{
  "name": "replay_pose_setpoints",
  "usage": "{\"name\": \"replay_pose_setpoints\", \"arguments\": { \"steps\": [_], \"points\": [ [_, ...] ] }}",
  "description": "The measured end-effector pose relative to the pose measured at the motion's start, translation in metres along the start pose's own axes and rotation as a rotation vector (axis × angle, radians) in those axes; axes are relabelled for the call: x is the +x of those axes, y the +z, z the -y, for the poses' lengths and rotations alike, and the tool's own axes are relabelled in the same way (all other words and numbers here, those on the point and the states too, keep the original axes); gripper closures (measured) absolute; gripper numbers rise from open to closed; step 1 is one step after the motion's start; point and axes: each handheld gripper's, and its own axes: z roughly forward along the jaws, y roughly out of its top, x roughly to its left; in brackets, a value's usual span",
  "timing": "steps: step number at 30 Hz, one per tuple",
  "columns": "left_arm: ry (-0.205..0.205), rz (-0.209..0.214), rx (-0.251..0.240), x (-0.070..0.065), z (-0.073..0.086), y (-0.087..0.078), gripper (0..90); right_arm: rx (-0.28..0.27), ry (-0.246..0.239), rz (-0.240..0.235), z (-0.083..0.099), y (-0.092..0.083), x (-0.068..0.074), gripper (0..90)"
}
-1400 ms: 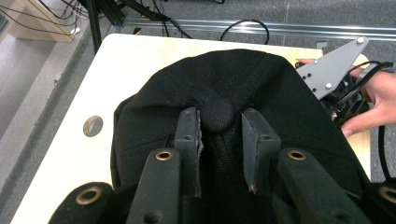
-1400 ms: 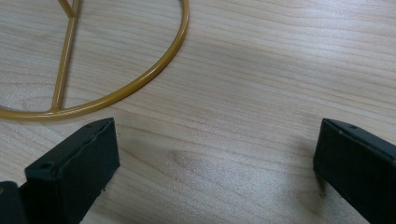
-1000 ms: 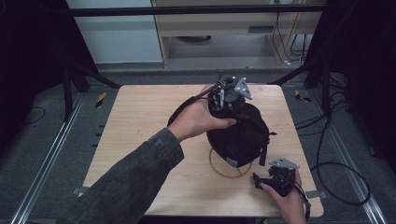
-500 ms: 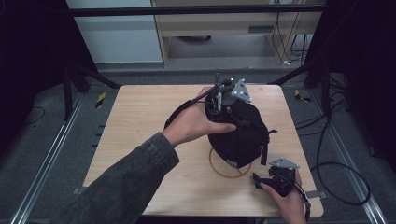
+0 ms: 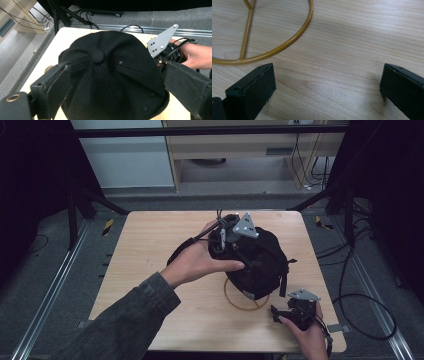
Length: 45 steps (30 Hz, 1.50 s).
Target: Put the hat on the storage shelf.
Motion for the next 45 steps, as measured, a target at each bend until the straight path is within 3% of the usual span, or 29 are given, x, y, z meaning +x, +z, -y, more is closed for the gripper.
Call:
{"name": "replay_pose_setpoints", "arguments": {
  "steps": [10,27,32,37,45],
  "points": [
    [-0.016,0.002,-0.017,-0.004,0.01,-0.011,4.0,0.002,0.0,0.0,0.0,0.0,0.0,0.4],
    [-0.05,-0.039,-0.059,-0.002,0.035,-0.033,3.5,0.001,0.0,0.0,0.0,0.0,0.0,0.4],
    [-0.065,-0.04,-0.069,-0.002,0.045,-0.038,3.5,0.0,-0.004,0.001,0.0,0.0,0.0,0.4],
    [-0.054,-0.042,-0.055,-0.004,0.059,-0.045,4.0,0.001,-0.001,0.0,0.0,0.0,0.0,0.4],
    [-0.079,-0.053,-0.061,-0.003,0.084,-0.051,3.9,0.002,0.002,-0.001,0.0,-0.001,0.0,0.4]
  ]
}}
